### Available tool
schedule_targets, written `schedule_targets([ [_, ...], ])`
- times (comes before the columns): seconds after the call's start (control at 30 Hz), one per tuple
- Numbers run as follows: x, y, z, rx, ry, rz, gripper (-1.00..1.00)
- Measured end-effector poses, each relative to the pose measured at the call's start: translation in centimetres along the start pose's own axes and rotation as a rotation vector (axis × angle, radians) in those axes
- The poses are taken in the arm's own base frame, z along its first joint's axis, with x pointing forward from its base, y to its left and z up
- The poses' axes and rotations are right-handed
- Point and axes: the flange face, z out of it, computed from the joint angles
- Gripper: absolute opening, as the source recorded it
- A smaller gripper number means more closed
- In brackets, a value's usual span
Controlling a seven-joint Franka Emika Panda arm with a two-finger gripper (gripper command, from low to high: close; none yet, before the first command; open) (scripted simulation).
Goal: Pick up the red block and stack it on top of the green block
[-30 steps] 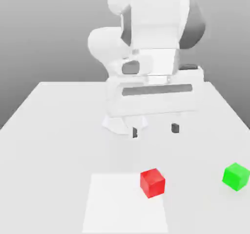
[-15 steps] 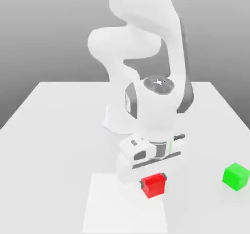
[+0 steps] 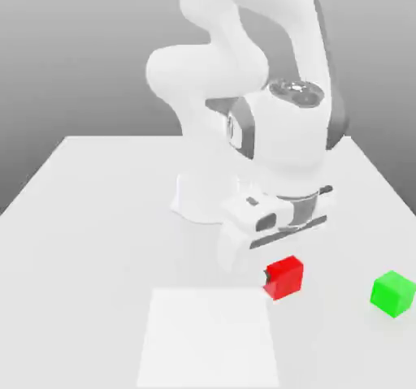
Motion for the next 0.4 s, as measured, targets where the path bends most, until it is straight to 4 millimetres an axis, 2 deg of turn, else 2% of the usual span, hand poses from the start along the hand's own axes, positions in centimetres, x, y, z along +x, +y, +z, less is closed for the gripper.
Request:
schedule_targets([
  [0.1,-3.8,-10.2,-1.3,0.002,0.001,-0.301,-1.00],
  [0.13,-4.3,-12.2,-1.1,0.003,0.001,-0.359,-1.00],
  [0.2,-4.3,-13.4,0.6,0.003,0.002,-0.390,-1.00],
  [0.27,-4.3,-13.6,3.0,0.004,0.002,-0.398,-1.00],
  [0.3,-4.4,-13.6,3.8,0.004,0.002,-0.400,1.00],
  [0.4,-4.4,-13.6,3.8,0.004,0.002,-0.400,1.00],
])
